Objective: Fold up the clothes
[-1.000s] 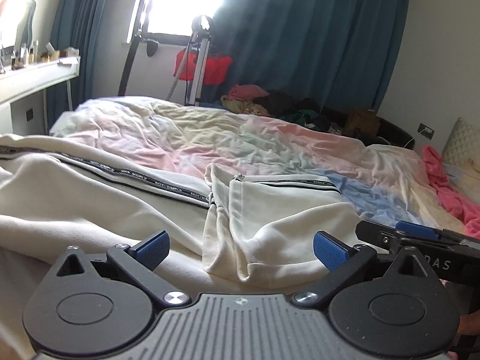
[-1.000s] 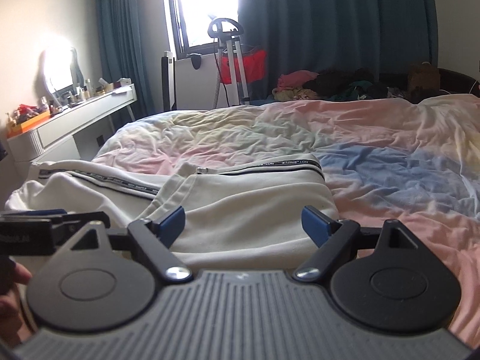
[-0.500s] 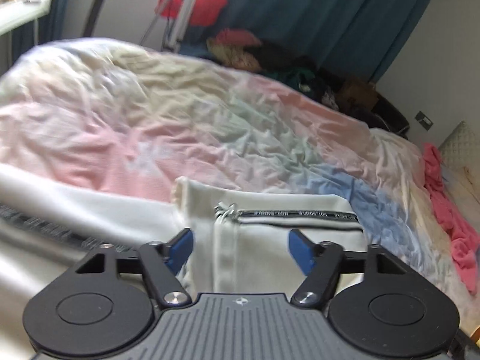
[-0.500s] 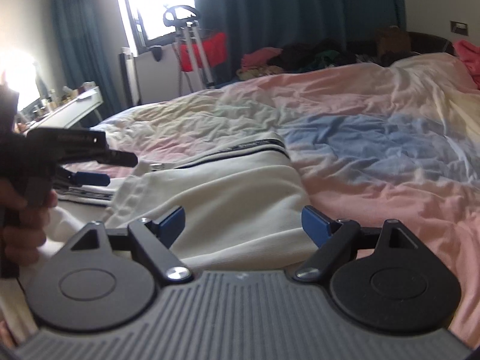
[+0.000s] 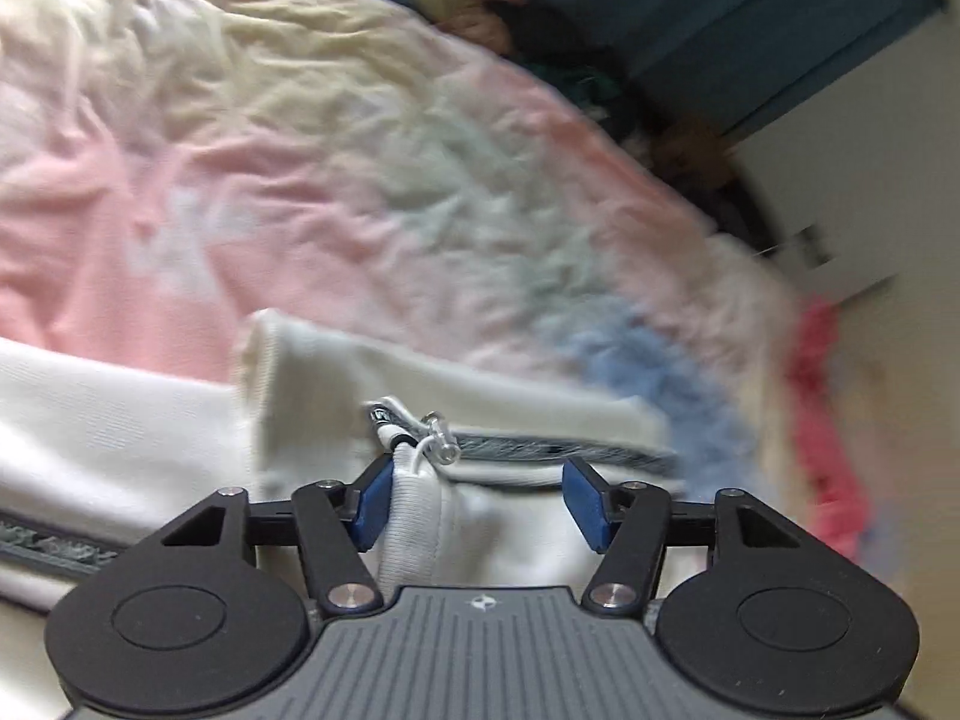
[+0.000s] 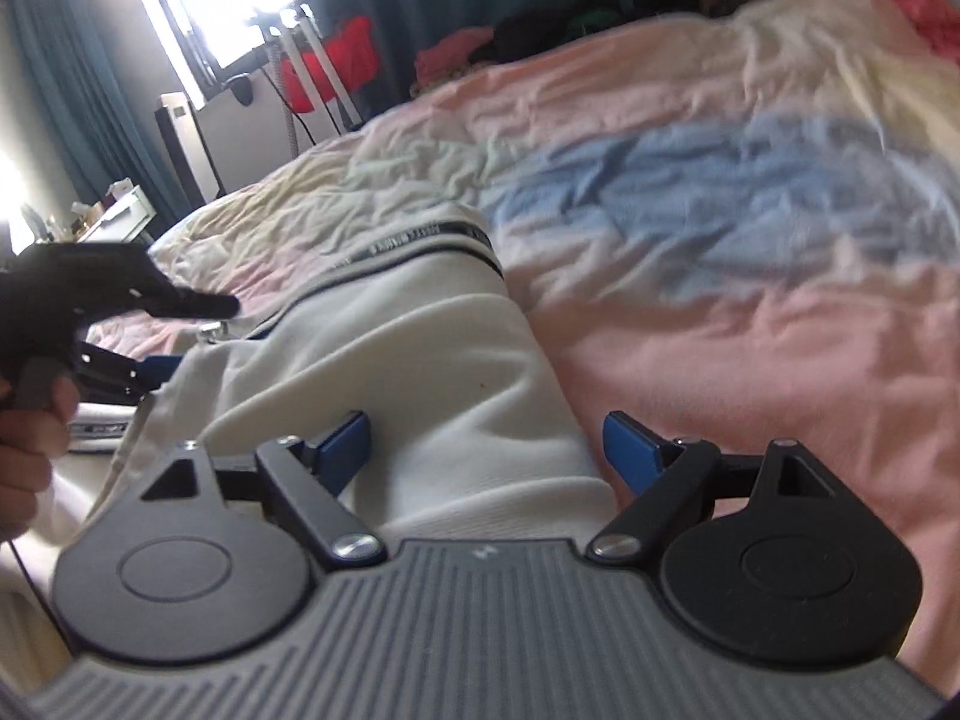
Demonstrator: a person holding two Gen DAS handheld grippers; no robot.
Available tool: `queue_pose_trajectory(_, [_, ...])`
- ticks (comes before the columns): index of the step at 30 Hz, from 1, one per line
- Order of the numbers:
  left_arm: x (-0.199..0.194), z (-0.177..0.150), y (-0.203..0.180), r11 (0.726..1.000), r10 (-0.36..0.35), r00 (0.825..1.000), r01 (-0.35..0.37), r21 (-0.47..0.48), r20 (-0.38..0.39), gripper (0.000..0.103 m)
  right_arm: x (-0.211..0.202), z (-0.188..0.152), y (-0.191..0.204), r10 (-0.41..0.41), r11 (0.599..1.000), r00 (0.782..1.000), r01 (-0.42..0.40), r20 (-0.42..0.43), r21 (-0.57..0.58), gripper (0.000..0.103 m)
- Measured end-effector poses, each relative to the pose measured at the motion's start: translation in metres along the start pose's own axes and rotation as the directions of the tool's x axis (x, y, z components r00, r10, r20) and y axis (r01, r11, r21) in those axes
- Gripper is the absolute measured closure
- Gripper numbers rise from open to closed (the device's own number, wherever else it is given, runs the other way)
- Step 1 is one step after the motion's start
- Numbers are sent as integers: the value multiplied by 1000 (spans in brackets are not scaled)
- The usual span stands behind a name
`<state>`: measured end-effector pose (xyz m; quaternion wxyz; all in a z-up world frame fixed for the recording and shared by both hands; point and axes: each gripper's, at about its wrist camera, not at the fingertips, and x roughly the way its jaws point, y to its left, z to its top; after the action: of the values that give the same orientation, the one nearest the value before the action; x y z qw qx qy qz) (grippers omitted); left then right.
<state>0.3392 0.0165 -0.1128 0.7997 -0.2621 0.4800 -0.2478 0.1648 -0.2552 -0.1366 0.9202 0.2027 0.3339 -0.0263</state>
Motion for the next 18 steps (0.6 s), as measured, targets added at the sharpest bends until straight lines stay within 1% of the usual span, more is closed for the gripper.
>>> queue_pose_trajectory(1, [1,1,5,997,-69,998,69,-44,-2,44,1,0,-3,4,1000,1000,-3,-5,18,17])
queue_pose_trajectory(2, [5,1,8,992,-103,995,102,-78,-17,44,2,0,-4,7,1000,1000,-7,-6,23,17])
queue_pose_trajectory(3, [10,1,10,986,-134,990,130,-108,-35,46,2,0,-4,10,1000,1000,-10,-6,29,17])
queue_pose_trajectory(4, [18,1,8,985,-138,987,128,-116,-78,49,3,0,-5,13,999,1000,-13,-7,35,17])
queue_pose_trajectory(7, [35,0,5,989,-59,989,39,-145,-138,54,3,0,-6,18,999,1000,-17,-9,40,17])
queue_pose_trajectory(11, [43,6,3,982,-15,998,2,-187,-66,55,1,-1,-7,22,999,1000,-21,-14,45,17])
queue_pose_trajectory(12, [43,7,2,982,-7,999,-2,-189,-45,60,1,-1,-6,21,999,1000,-21,-14,43,17])
queue_pose_trajectory(13, [42,7,0,983,0,1000,-4,-181,-20,70,1,-1,-6,21,999,1000,-20,-13,42,17])
queue_pose_trajectory(14, [40,7,-3,987,17,1000,-17,-160,-1,76,1,-1,-6,20,999,1000,-19,-12,40,17])
queue_pose_trajectory(15, [37,7,-5,990,31,999,-28,-141,19,96,1,-1,-6,19,999,1000,-19,-12,38,17])
queue_pose_trajectory(16, [32,7,-7,992,27,999,-21,-128,40,99,1,-1,-6,18,999,1000,-18,-11,36,17])
queue_pose_trajectory(18, [16,6,-12,995,3,995,7,-104,96,99,0,-1,-6,17,999,1000,-16,-9,33,17])
